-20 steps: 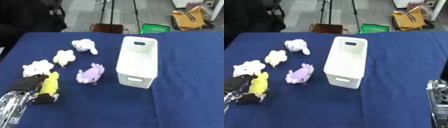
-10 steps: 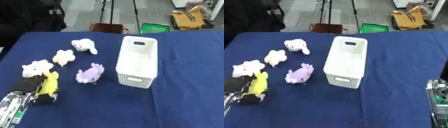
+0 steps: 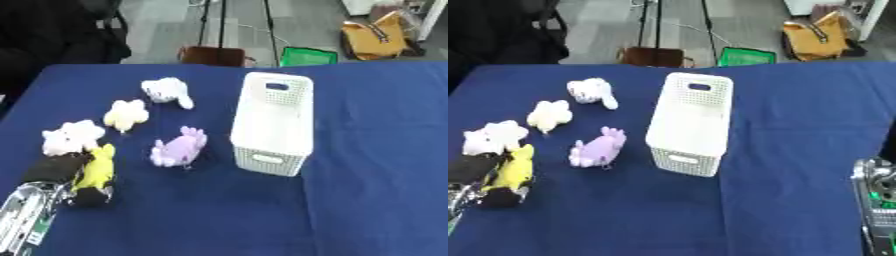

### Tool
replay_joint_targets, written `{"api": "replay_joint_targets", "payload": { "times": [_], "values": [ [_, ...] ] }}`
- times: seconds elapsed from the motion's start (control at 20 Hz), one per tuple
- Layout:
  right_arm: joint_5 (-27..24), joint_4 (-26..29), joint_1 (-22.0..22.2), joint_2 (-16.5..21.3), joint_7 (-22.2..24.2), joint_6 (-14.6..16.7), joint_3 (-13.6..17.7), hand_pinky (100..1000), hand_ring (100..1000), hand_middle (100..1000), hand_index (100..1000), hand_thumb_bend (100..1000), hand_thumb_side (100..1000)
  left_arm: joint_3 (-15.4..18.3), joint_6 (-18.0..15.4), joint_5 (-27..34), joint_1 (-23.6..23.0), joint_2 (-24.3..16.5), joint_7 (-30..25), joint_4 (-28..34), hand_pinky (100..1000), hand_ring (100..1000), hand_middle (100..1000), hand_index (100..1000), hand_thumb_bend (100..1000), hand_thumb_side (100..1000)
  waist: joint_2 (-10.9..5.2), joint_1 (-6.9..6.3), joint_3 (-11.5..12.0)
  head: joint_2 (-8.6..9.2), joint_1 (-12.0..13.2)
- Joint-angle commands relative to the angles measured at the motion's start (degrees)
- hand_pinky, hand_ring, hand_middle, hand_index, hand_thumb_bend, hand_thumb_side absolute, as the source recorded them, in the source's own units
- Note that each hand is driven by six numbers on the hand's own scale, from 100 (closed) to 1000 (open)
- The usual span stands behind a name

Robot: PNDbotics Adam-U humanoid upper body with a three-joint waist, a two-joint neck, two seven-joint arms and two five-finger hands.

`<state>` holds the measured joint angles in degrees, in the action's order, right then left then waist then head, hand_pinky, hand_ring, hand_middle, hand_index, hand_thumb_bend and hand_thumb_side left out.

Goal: Pick up objects on the table and place them in the box.

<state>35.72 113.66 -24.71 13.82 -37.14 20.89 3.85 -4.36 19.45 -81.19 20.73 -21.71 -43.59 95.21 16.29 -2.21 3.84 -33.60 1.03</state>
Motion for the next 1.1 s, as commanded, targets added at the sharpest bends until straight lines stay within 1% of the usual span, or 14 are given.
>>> {"api": "replay_joint_targets", "payload": {
  "times": [0.05,0.1,0.15,0.2,0.25,0.3,0.35,0.45,0.5,0.55,0.65,0.7,0.75,1.1],
  "values": [
    [-0.4,0.9,-0.8,0.4,-0.1,0.2,0.0,837,883,711,758,100,1000,0.7,0.5,-0.1,0.9,-0.7,-0.3,-0.2,746,757,774,958,257,709,-0.84,0.00,-0.1,0.48,0.2],
    [-0.4,0.9,-0.8,0.4,-0.2,0.2,0.0,837,883,711,758,100,1000,0.7,0.5,-0.3,1.0,-0.7,-0.3,-0.5,746,757,774,958,257,709,-0.83,0.01,-0.1,0.49,0.2],
    [-0.4,0.9,-0.8,0.4,-0.2,0.2,0.0,837,883,711,758,100,1000,0.7,0.6,-0.4,1.0,-0.6,-0.4,-0.8,726,727,755,948,231,697,-0.82,0.03,-0.2,0.49,0.3],
    [-0.4,0.9,-0.8,0.4,-0.3,0.2,0.0,837,883,711,758,100,1000,0.7,0.6,-0.5,1.1,-0.6,-0.4,-1.0,726,727,755,948,231,697,-0.80,0.05,-0.2,0.49,0.3],
    [-0.4,0.9,-0.8,0.4,-0.3,0.2,0.0,837,883,711,758,100,1000,0.7,0.6,-0.5,1.2,-0.6,-0.3,-1.2,701,695,730,934,200,685,-0.78,0.08,-0.2,0.49,0.3],
    [-0.5,0.9,-0.9,0.5,-0.3,0.2,0.0,837,883,711,758,100,1000,0.7,0.7,-0.5,1.2,-0.6,-0.1,-1.2,701,695,730,934,200,685,-0.76,0.10,-0.3,0.49,0.3],
    [-0.5,0.9,-0.9,0.5,-0.4,0.2,0.0,838,884,711,759,100,1000,0.6,0.7,-0.5,1.2,-0.6,0.1,-1.1,667,646,683,916,151,676,-0.74,0.11,-0.3,0.46,0.3],
    [-0.5,0.9,-0.9,0.5,-0.4,0.2,0.0,838,883,711,760,100,1000,0.6,0.8,-0.4,1.2,-0.6,0.8,-0.7,625,612,643,894,132,651,-0.71,0.14,-0.2,0.38,0.3],
    [-0.5,0.9,-0.9,0.5,-0.4,0.2,0.0,838,883,711,760,100,1000,0.5,0.9,-0.5,1.3,-0.7,1.1,-0.6,625,612,643,894,132,651,-0.71,0.14,-0.2,0.35,0.3],
    [-0.5,0.9,-1.0,0.4,-0.4,0.2,0.0,838,883,712,760,100,1000,0.5,1.0,-0.6,1.3,-0.7,1.4,-0.6,585,583,609,872,100,620,-0.73,0.15,-0.2,0.35,0.3],
    [-0.6,0.9,-1.0,0.4,-0.5,0.3,-0.1,838,884,712,760,100,1000,0.5,1.2,-1.0,1.3,-0.8,2.1,-0.6,554,561,583,844,100,592,-0.79,0.17,-0.3,0.44,0.3],
    [-0.6,0.9,-1.1,0.4,-0.6,0.3,-0.1,838,884,712,760,100,1000,0.5,1.3,-1.3,1.3,-0.8,2.6,-0.7,554,561,583,844,100,592,-0.80,0.18,-0.3,0.49,0.3],
    [-0.7,0.9,-1.1,0.4,-0.6,0.3,-0.1,838,884,712,760,100,1000,0.4,1.4,-1.6,1.3,-0.8,3.0,-0.7,513,534,554,822,100,575,-0.82,0.18,-0.3,0.52,0.3],
    [-0.9,0.9,-1.1,0.4,-0.8,0.4,0.0,839,884,712,761,100,1000,0.2,1.5,-3.6,1.3,-0.8,5.2,-0.6,448,494,515,777,100,552,-0.80,0.17,-0.3,0.60,0.3]
  ]
}}
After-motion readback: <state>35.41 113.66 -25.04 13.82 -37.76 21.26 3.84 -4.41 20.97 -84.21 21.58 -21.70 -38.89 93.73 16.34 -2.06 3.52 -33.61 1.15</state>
